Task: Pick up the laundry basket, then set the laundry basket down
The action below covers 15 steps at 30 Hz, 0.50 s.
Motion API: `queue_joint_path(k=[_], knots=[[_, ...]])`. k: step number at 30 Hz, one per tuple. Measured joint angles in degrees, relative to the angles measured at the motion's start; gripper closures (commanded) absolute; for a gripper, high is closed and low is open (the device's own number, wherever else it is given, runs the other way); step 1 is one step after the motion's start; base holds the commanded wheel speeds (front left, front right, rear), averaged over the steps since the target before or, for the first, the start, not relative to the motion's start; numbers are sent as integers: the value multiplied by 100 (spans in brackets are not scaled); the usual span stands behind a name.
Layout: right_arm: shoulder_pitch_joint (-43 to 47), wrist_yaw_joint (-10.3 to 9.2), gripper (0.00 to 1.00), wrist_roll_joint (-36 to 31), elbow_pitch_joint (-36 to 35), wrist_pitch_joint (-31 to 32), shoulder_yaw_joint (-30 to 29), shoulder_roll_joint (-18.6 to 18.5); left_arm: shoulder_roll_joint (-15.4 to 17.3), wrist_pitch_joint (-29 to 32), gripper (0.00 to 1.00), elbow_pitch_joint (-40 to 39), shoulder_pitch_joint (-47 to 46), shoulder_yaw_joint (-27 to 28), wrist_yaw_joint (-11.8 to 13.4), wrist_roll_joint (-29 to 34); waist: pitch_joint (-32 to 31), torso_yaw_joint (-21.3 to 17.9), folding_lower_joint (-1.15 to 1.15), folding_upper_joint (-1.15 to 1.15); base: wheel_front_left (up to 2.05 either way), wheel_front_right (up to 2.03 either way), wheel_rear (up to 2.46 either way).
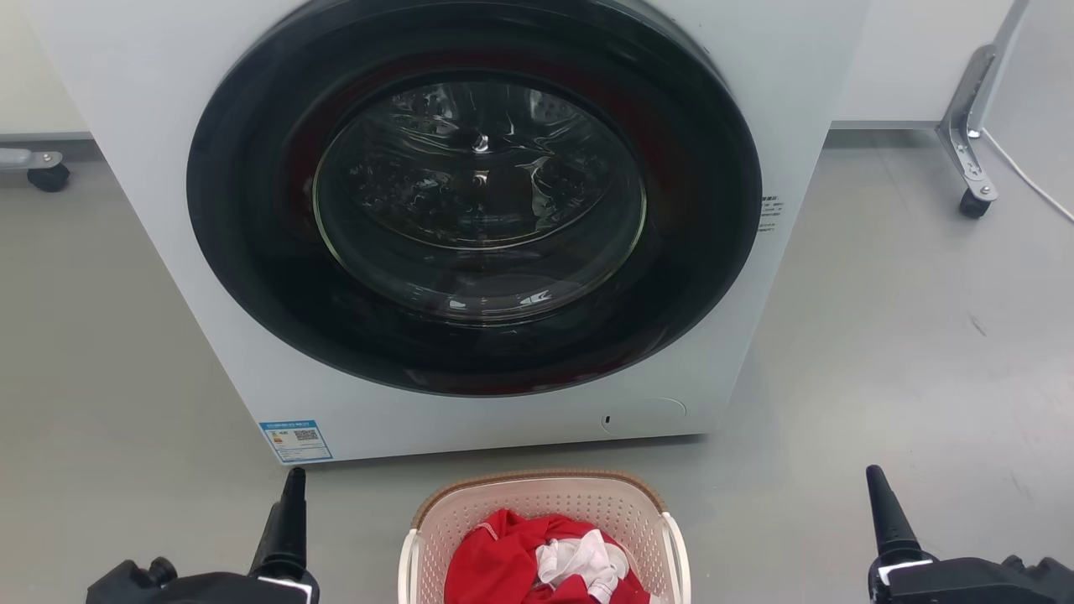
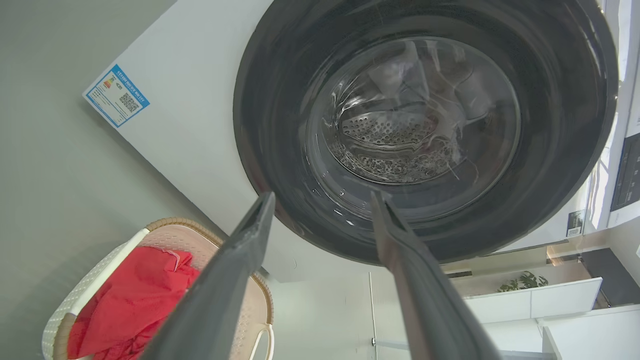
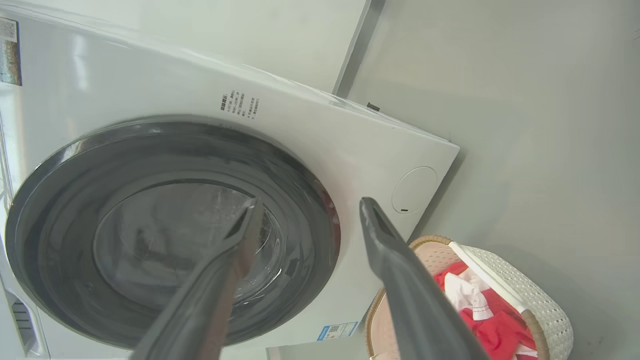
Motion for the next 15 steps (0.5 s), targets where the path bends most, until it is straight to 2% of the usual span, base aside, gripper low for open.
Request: queue_joint_path(k=[15], knots=[[-10,-211,0,-1621,-103,-307,458,-36,73,-320,0,-209,4,-352,203,1818,-21,-6,0,0,0,0,0]])
